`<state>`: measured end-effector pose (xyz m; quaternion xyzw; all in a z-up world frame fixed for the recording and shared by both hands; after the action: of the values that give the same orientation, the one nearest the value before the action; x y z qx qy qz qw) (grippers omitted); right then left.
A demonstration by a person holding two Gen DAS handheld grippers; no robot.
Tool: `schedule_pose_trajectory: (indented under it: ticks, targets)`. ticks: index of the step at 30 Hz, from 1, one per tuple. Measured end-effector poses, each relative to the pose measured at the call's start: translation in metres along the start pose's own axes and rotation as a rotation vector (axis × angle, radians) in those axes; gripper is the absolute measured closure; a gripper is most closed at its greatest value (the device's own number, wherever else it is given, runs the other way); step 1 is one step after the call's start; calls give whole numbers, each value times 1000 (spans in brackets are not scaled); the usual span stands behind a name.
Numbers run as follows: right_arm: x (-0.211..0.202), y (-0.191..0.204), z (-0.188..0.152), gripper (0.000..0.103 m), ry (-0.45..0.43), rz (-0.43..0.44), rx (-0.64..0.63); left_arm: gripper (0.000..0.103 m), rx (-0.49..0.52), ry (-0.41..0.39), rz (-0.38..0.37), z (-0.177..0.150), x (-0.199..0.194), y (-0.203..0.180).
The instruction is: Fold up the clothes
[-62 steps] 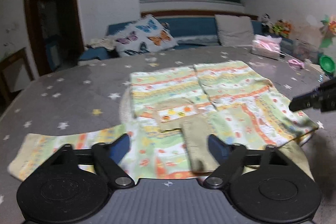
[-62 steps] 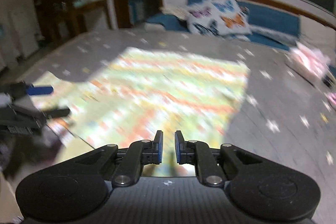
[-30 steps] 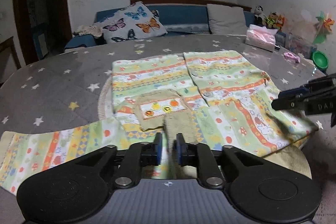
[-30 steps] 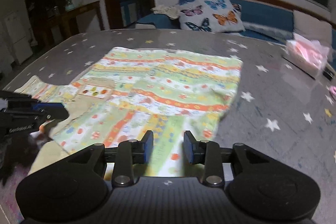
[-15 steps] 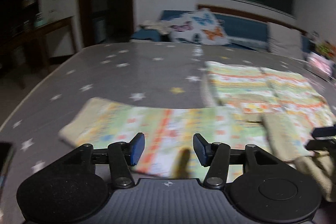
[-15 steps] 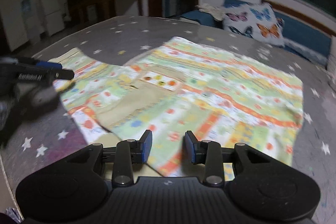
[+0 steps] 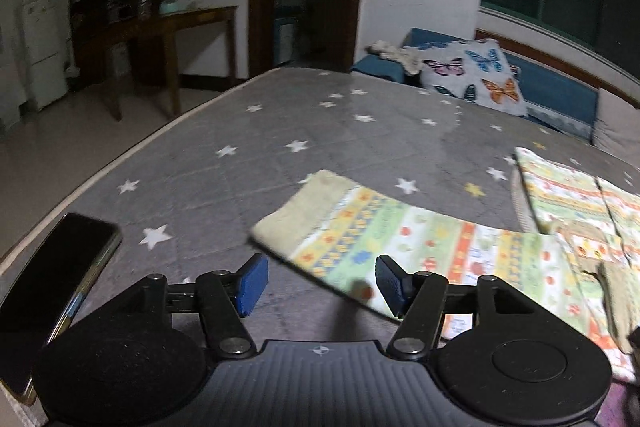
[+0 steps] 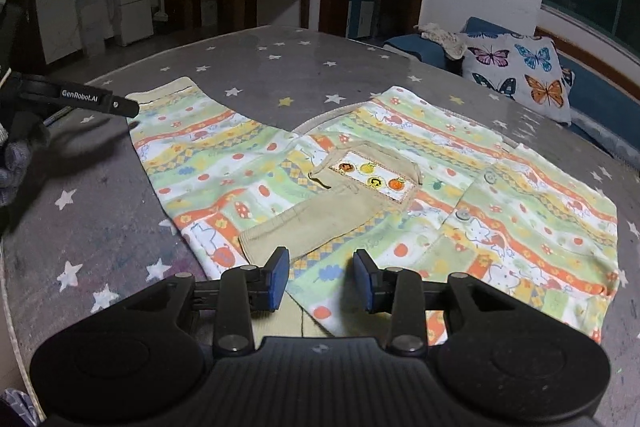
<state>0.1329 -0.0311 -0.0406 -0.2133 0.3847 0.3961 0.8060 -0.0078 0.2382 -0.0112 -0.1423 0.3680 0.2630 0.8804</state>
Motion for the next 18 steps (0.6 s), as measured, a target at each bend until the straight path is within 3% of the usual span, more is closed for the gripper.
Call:
schedule_pose_trajectory:
  ticks: [8,13,14,15,18]
  targets:
    - [-7,-2,0,68,-12,-1,9,43,-76,14,7,9,17,16]
    - [-12,-3,0,68,-23,0,19,60,-89,15,2,16,27,17]
    - [-14,-3,-1,67,-25,0,22,68,-91,15,-1,17,28,18]
    - [-15,-4,-1,67,-29,-1,26,82,-94,16,-4,18,29,19]
    - [-21,-8,-2,67,-40,-3,45,96,-119,20,-30,23,27,20]
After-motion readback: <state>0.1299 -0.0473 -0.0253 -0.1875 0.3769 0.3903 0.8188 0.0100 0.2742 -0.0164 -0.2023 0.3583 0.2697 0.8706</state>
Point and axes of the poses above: each gripper's, at about its wrist camera, not at the fingertips, and x roughly the way its jaws point, y to its left, z to its top, the point moved 2 cm from there along x, roughly the way its jaws point, and after that the axes turned 9 degrees about y, right-handed, at the moved point
